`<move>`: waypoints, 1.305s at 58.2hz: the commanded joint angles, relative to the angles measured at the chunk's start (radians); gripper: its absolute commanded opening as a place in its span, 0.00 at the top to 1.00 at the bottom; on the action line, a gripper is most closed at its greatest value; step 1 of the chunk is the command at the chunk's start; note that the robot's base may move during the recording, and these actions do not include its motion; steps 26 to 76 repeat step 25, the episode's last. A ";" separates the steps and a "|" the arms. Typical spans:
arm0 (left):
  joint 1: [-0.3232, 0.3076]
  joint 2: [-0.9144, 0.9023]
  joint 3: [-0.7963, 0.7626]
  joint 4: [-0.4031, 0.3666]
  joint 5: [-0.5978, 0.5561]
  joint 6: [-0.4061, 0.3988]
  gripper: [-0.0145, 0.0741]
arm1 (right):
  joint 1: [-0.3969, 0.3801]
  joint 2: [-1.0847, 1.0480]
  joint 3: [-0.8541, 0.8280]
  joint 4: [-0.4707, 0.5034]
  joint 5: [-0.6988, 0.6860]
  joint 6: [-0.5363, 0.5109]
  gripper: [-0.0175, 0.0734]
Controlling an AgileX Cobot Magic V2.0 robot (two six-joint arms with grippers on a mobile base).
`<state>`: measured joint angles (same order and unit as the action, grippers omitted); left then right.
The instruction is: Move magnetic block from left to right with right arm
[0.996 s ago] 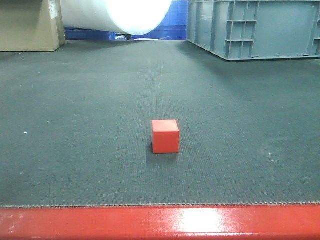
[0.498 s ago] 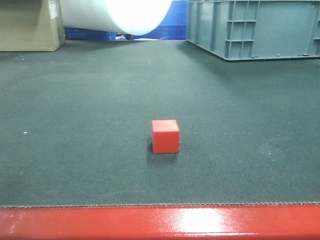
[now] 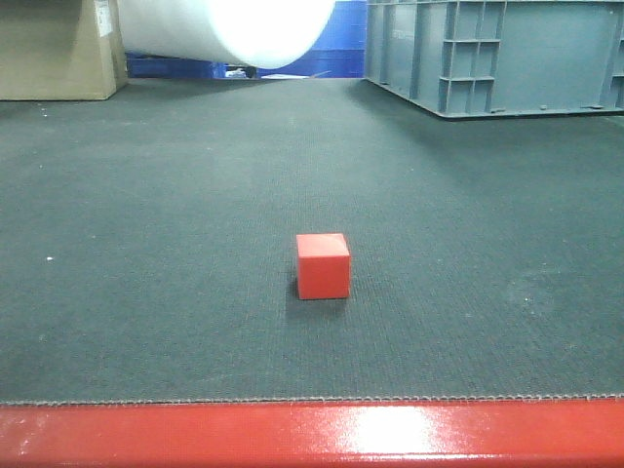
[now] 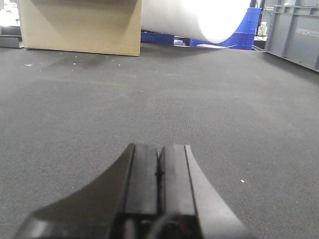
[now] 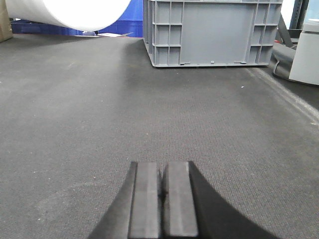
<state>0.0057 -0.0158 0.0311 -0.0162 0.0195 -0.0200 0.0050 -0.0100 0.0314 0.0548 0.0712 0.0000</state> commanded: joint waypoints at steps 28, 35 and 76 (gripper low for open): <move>0.002 -0.006 0.010 -0.006 -0.083 -0.001 0.97 | -0.004 -0.022 -0.001 0.004 -0.083 0.000 0.75; 0.002 -0.006 0.010 -0.006 -0.083 -0.001 0.97 | -0.004 -0.022 -0.001 0.004 -0.083 0.000 0.75; 0.002 -0.006 0.010 -0.006 -0.083 -0.001 0.97 | -0.004 -0.022 -0.001 0.004 -0.083 0.000 0.75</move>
